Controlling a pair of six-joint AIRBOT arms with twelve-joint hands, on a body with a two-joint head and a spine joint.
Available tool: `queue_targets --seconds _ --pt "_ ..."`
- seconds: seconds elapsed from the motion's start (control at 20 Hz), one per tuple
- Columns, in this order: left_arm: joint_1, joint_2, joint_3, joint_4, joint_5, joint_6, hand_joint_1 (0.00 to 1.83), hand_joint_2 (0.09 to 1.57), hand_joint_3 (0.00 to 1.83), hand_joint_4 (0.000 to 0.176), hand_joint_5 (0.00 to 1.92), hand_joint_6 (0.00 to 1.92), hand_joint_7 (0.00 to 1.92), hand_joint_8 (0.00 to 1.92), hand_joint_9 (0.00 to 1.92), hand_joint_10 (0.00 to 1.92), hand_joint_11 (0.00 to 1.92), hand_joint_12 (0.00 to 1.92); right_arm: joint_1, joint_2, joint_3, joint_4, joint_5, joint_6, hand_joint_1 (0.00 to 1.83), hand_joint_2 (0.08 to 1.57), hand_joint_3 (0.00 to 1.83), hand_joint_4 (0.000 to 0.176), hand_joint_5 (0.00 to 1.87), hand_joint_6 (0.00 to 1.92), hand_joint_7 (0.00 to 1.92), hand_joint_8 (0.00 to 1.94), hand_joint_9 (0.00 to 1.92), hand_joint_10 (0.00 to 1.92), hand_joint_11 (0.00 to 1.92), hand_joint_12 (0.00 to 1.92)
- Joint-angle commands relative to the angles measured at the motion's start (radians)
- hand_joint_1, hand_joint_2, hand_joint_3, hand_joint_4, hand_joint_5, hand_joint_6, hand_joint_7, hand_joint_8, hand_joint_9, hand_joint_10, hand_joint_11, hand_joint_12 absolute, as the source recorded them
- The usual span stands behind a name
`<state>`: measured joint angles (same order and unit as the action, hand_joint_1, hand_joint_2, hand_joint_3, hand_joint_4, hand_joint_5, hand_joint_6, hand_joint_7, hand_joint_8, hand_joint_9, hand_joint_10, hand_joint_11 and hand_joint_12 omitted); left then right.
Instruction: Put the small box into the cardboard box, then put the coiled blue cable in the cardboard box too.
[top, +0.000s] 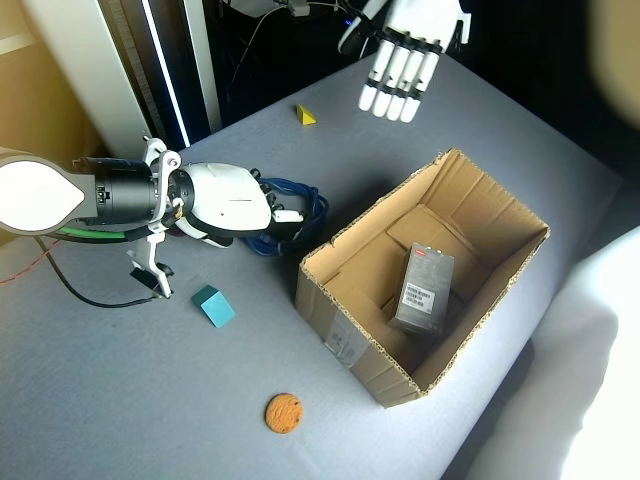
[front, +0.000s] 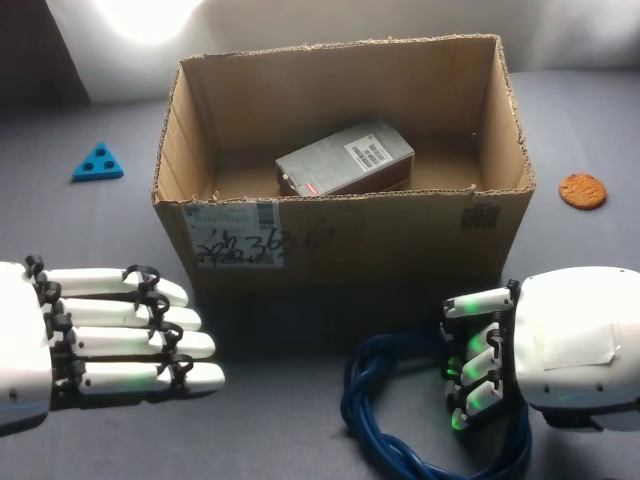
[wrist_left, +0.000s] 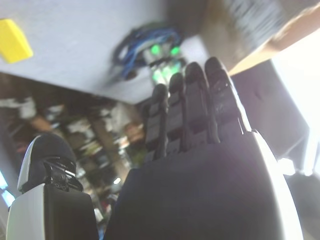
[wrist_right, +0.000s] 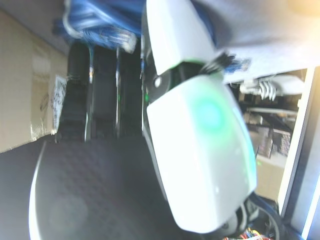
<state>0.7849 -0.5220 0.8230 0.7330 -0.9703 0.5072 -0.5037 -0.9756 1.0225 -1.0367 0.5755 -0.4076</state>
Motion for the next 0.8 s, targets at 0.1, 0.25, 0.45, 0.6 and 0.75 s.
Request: queue_targets --seconds 0.1,0.25,0.45,0.6,0.75 --pt "-0.021 -0.008 0.01 -0.031 -0.091 -0.002 0.24 1.09 0.0 0.0 0.19 0.0 0.2 0.0 0.19 0.01 0.0 0.4 -0.007 0.001 -0.002 0.005 0.026 -0.007 1.41 1.07 0.0 0.0 0.75 0.01 0.72 0.01 0.7 0.02 0.07 1.29" --pt "-0.041 -0.028 0.021 0.006 -0.091 -0.039 0.21 1.1 0.0 0.0 0.17 0.0 0.18 0.0 0.17 0.0 0.0 0.37 -0.009 0.001 -0.002 0.005 0.026 -0.009 1.4 1.05 0.0 0.0 0.76 0.01 0.72 0.01 0.7 0.02 0.06 1.29" --pt "-0.039 -0.04 0.021 -0.002 -0.1 -0.053 0.2 1.1 0.0 0.0 0.19 0.0 0.2 0.01 0.19 0.01 0.0 0.38 -0.009 0.001 -0.002 0.005 0.026 -0.016 1.35 1.07 0.0 0.0 0.78 0.02 0.71 0.01 0.66 0.01 0.0 1.32" --pt "-0.039 -0.042 0.029 0.006 -0.103 -0.07 0.23 1.1 0.0 0.0 0.2 0.0 0.2 0.0 0.19 0.0 0.0 0.39 -0.008 0.001 -0.002 0.005 0.026 -0.022 1.37 1.07 0.0 0.0 1.03 0.61 1.06 0.6 0.93 0.91 0.42 1.29" --pt "-0.027 -0.047 0.035 0.01 -0.103 -0.088 0.21 1.11 0.0 0.0 0.21 0.0 0.22 0.0 0.2 0.0 0.0 0.43 -0.005 0.001 -0.002 0.005 0.026 -0.022 1.39 1.07 0.0 0.0 1.02 0.89 1.08 0.76 1.01 1.06 0.75 1.18"
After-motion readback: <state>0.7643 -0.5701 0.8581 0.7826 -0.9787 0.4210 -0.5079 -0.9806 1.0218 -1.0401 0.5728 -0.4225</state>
